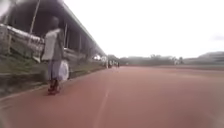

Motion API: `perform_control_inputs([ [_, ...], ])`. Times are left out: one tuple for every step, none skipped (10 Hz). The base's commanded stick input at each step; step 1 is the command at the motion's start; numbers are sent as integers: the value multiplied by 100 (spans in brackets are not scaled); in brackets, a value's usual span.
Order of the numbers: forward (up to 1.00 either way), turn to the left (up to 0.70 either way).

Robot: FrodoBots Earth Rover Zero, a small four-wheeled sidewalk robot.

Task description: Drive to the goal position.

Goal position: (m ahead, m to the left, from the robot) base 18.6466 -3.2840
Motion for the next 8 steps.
perform_control_inputs([
  [70, 1],
  [70, 1],
  [70, 1],
  [70, 1],
  [70, 1],
  [70, 1],
  [70, 1],
  [70, 1],
])
